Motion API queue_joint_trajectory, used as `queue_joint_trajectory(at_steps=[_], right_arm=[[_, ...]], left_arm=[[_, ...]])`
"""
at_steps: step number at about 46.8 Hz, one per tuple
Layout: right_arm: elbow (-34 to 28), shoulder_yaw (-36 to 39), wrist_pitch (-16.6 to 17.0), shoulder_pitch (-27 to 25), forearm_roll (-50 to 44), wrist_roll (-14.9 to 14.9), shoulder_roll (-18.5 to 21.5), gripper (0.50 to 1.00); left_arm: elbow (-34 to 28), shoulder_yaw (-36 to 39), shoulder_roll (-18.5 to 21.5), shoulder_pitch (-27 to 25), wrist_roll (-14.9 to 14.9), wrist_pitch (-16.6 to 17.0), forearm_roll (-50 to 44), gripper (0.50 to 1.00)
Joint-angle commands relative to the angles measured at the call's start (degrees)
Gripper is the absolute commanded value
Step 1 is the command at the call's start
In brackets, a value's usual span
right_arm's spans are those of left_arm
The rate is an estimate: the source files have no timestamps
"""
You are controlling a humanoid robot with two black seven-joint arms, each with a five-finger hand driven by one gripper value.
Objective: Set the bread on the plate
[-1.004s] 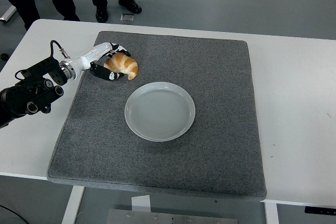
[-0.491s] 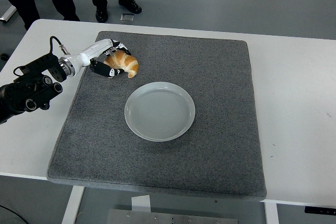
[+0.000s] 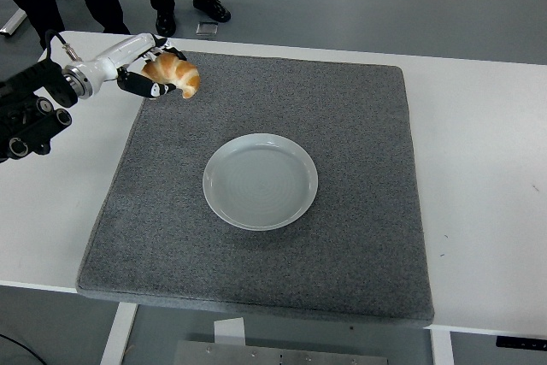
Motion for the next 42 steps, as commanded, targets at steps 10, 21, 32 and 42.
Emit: queue_joint_trajectory(at_steps=[10,21,32,42], right_arm=[[0.0,0.0,0.0,0.0,0.0,0.0,0.0,0.952],[0.0,0.0,0.0,0.0,0.0,0.0,0.0,0.952],[0.0,0.0,0.0,0.0,0.0,0.0,0.0,0.952],[0.0,0.0,0.0,0.0,0.0,0.0,0.0,0.952]], left_arm=[[-0.7,0.0,7.0,-6.3,0.0,-3.5,0.1,0.5],[-0.7,0.1,8.7,-12.2,0.1,-4.9,0.8,0.5],[-1.7,4.0,8.3,-18.0,0.4,-4.9,0.7,0.5],[-2.8,5.1,4.9,-19.1,0.9,-4.3,0.9,0.5]])
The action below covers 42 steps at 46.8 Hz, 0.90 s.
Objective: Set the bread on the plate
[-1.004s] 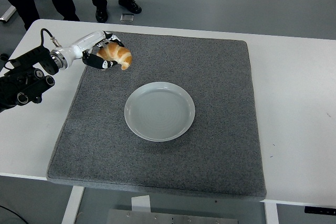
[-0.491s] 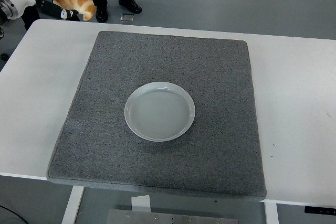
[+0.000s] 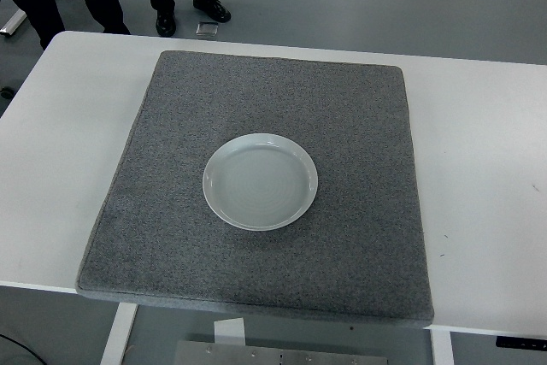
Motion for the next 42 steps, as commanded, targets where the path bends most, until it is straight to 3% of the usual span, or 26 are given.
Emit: queue_joint_trajectory(at_steps=[1,7,21,33,42], right_arm=[[0.0,0.0,0.0,0.0,0.0,0.0,0.0,0.952],[0.0,0.0,-0.1,0.0,0.0,0.0,0.0,0.952],[0.0,0.0,0.0,0.0,0.0,0.0,0.0,0.952],[0.0,0.0,0.0,0.0,0.0,0.0,0.0,0.952],[0.0,0.0,-0.1,0.0,0.0,0.0,0.0,0.952]], left_arm=[[-0.4,0.1,-3.4,0.1,0.1,0.2,0.2,0.5],[-1.1,0.1,-7.0,-0.3,0.1,0.3,0.3,0.5],[-14.8,0.2,-7.0,-0.3,0.1,0.5,0.6,0.5],[-25.8,5.6,-3.6,0.1,0.1,2.8,2.3,0.5],[-34.1,12.1,0.0,0.2,-0.1,8.3,5.0,0.5]])
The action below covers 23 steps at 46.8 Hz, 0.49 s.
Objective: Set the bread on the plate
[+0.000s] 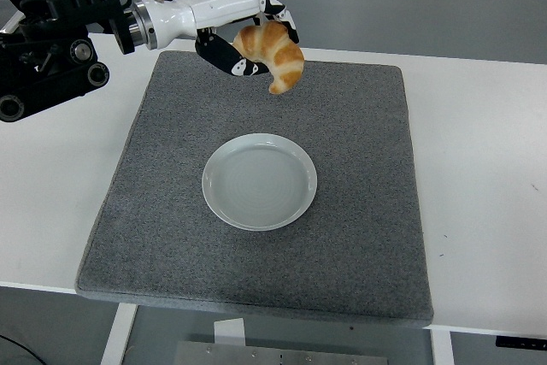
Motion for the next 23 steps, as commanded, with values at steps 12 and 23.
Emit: queue_joint_trajectory(at_steps=[12,23], right_arm=[[0.0,0.0,0.0,0.0,0.0,0.1,0.0,0.952],[0.0,0.0,0.0,0.0,0.0,0.0,0.0,0.952]], left_arm=[[-3.6,4.0,2.0,4.7,-0.7,6.7,6.2,0.5],[-2.9,4.0,0.8,10.5,-0.8,10.2,6.8,0.5]])
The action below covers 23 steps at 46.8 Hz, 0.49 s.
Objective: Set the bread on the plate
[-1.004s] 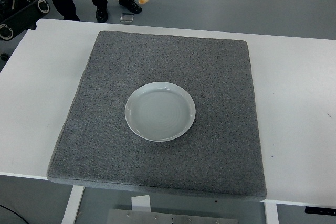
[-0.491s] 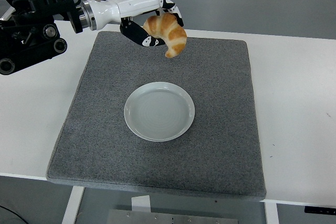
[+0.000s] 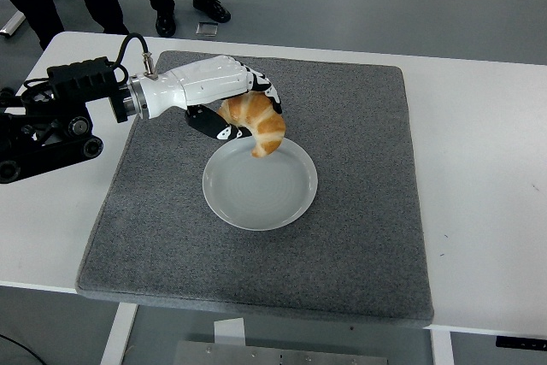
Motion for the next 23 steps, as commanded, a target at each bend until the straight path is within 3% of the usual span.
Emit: queue_joint_trajectory(at_steps=[1,23], right_arm=[[0.0,0.0,0.0,0.0,0.0,0.0,0.0,0.952],[0.0,0.0,0.0,0.0,0.0,0.0,0.0,0.952]], left_arm=[[0.3,0.0,-0.7,1.9,0.1,0.7,0.1,0.5],[5.2,0.1,-6.4,7.9,0.1,3.1,0.4,0.5]])
